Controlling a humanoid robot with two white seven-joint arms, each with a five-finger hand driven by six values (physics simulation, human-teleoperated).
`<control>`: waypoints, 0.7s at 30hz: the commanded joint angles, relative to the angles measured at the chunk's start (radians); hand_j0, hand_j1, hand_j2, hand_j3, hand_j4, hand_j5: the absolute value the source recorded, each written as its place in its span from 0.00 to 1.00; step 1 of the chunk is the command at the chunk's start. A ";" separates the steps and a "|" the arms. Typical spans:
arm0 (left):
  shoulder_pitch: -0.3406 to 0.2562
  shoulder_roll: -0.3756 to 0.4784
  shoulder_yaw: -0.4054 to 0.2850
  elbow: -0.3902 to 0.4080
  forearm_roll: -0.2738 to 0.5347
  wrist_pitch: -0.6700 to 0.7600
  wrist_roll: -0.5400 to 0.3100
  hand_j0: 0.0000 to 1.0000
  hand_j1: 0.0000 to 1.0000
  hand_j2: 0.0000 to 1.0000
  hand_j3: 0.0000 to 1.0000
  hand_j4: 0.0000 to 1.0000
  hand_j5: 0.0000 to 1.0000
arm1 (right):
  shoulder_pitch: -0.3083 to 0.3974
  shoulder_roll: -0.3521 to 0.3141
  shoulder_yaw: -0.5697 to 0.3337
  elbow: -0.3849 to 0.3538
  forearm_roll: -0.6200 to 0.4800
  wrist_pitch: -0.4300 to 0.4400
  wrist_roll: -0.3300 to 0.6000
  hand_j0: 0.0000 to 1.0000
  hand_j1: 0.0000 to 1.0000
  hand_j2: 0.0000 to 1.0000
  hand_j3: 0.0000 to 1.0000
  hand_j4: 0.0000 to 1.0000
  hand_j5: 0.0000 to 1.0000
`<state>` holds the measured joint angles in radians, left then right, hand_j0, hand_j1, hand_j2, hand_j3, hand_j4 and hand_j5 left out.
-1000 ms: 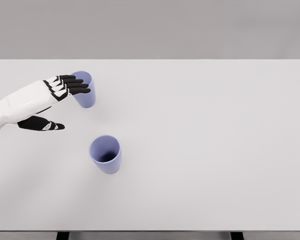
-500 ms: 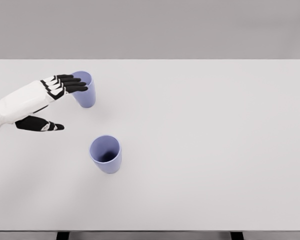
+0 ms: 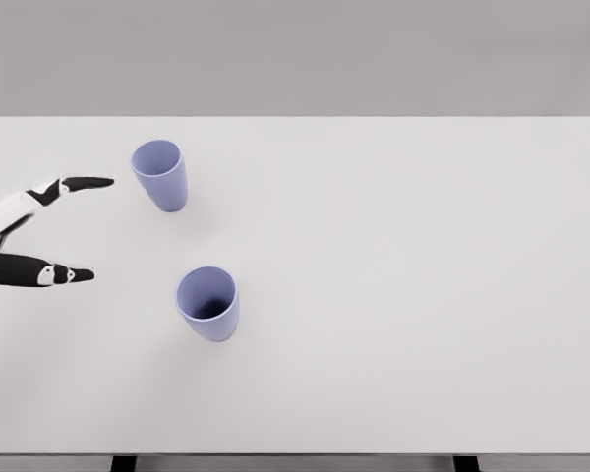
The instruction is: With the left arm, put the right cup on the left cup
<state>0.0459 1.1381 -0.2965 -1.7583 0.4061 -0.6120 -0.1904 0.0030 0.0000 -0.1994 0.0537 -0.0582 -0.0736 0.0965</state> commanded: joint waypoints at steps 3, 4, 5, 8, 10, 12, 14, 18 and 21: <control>0.040 0.012 -0.021 -0.007 0.091 0.001 0.000 0.98 0.98 0.98 0.98 0.98 0.98 | 0.000 0.000 0.000 0.000 0.000 0.000 0.000 1.00 1.00 1.00 1.00 1.00 1.00; 0.063 0.014 -0.026 -0.010 0.115 0.001 0.000 0.98 0.98 0.98 0.98 0.98 0.98 | 0.000 0.000 0.000 0.000 0.000 0.001 0.000 1.00 1.00 1.00 1.00 1.00 1.00; 0.071 0.015 -0.027 -0.010 0.131 0.001 -0.003 0.98 0.98 0.98 0.98 0.98 0.98 | 0.000 0.000 0.000 0.000 0.000 0.000 0.000 1.00 1.00 1.00 1.00 1.00 1.00; 0.126 0.018 -0.029 -0.012 0.189 0.001 -0.004 0.99 0.99 0.99 0.99 0.99 0.99 | 0.000 0.000 0.000 0.000 0.000 0.000 0.000 1.00 1.00 1.00 1.00 1.00 1.00; 0.132 0.015 -0.029 -0.012 0.200 0.001 -0.004 0.99 0.99 0.99 0.99 0.99 0.99 | 0.000 0.000 0.000 0.000 0.000 0.000 0.000 1.00 1.00 1.00 1.00 1.00 1.00; 0.129 0.011 -0.062 -0.012 0.201 0.001 -0.009 0.99 0.99 0.99 0.99 0.99 0.99 | 0.000 0.000 0.000 0.000 0.000 0.000 0.000 1.00 1.00 1.00 1.00 1.00 1.00; 0.118 0.006 -0.064 -0.010 0.192 0.001 -0.020 1.00 1.00 1.00 1.00 1.00 1.00 | 0.000 0.000 0.000 0.000 0.000 0.000 0.000 1.00 1.00 1.00 1.00 1.00 1.00; 0.115 -0.064 -0.069 -0.007 0.132 0.001 -0.017 1.00 1.00 1.00 1.00 1.00 1.00 | 0.000 0.000 0.000 0.000 0.000 0.001 0.000 1.00 1.00 1.00 1.00 1.00 1.00; 0.104 -0.110 -0.070 -0.007 0.128 0.001 -0.015 1.00 1.00 1.00 1.00 1.00 1.00 | 0.000 0.000 0.000 0.000 0.000 0.001 0.000 1.00 1.00 1.00 1.00 1.00 1.00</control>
<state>0.1488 1.0598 -0.3648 -1.7660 0.5415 -0.6114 -0.2066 0.0031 0.0000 -0.1994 0.0537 -0.0582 -0.0735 0.0965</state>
